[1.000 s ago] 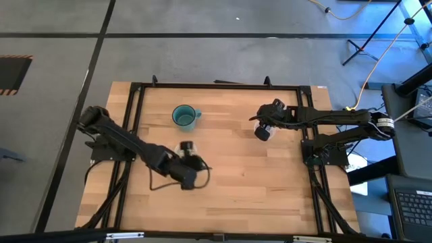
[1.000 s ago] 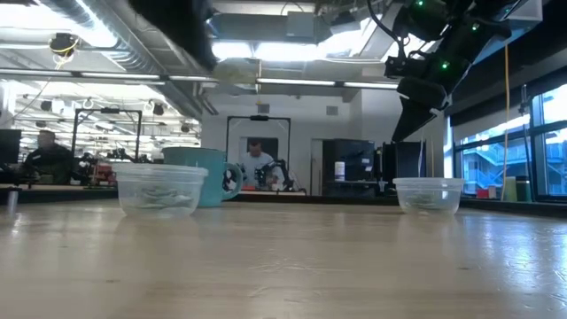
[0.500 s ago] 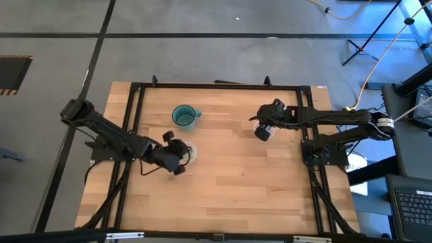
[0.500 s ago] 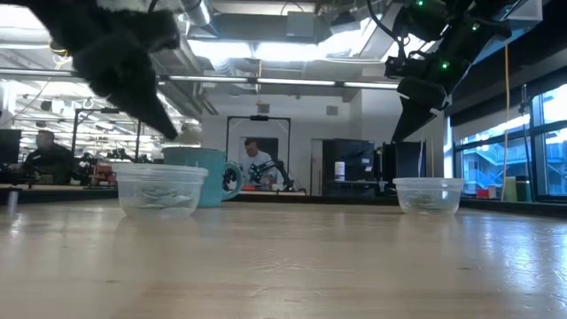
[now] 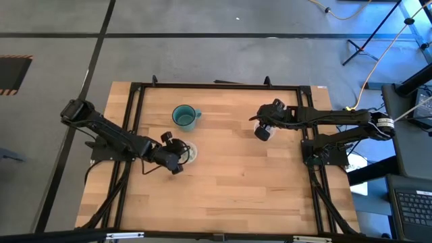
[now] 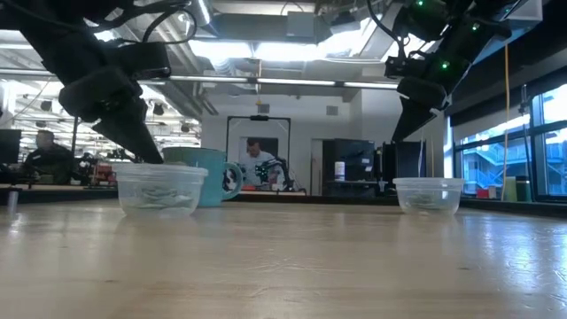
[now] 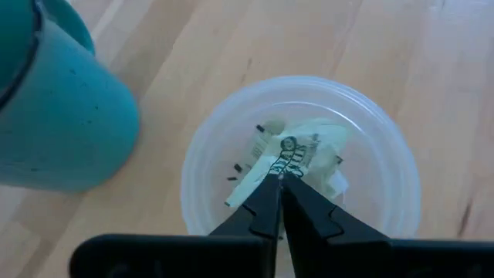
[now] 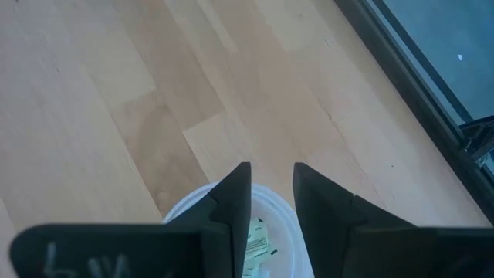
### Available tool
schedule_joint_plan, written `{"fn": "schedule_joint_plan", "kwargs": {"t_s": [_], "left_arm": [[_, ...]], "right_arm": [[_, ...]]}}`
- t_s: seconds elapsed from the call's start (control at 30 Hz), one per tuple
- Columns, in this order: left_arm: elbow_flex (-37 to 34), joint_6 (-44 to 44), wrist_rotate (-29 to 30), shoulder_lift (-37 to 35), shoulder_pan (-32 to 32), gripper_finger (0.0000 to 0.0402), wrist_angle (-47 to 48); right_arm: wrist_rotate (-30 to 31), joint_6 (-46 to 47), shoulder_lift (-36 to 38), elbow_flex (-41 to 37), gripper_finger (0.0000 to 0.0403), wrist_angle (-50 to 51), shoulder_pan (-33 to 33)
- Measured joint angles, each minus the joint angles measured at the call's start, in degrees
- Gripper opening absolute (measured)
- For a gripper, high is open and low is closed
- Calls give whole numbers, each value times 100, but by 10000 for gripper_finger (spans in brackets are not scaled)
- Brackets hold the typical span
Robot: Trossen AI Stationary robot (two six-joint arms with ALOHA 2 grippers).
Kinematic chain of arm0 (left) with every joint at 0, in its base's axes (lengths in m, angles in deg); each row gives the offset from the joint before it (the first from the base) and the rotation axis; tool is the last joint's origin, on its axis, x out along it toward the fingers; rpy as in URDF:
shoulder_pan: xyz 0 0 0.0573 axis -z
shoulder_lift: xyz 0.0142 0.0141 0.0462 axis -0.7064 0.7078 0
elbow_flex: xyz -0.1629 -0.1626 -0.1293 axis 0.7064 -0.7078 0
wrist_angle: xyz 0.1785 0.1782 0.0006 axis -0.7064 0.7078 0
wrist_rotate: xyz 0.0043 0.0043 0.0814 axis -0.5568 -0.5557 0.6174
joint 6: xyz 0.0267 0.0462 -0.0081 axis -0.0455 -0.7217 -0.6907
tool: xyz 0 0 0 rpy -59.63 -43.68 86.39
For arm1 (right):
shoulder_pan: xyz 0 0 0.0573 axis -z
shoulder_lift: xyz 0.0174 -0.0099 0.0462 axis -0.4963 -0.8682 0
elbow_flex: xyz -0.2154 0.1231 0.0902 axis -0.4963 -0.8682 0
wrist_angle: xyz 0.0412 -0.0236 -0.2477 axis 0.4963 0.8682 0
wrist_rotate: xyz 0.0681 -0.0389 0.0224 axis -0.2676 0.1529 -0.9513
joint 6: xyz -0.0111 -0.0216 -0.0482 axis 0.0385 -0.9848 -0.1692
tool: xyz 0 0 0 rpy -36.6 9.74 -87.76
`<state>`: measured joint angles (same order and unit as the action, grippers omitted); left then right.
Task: Pick and place Stevia / Truvia into bins
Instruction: Put the white stevia packet into the left transparent container, then return to Home Position
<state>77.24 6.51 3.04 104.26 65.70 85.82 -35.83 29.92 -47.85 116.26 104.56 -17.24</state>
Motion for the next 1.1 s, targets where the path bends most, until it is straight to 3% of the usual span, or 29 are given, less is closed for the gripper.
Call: {"fn": "schedule_joint_plan", "kwargs": {"t_s": [0.27, 0.43, 0.63, 0.9, 1.1], "left_arm": [[254, 144, -330, -182, 2, 64, 92], [681, -526, -69, -754, 3, 61, 105], [767, -1621, 450, -1502, 2, 50, 42], [767, -1200, 443, -1788, 2, 54, 35], [767, -1154, 645, -2101, -54, 51, 37]], "right_arm": [[-4, -90, 0, -2, 102, 2, 0], [-297, -156, 219, 0, 102, 5, -162], [-298, -305, 1040, 0, 102, 14, -369], [-303, 504, 1720, 0, 102, 51, -436], [-297, 400, 1989, 0, 102, -77, -431]]}}
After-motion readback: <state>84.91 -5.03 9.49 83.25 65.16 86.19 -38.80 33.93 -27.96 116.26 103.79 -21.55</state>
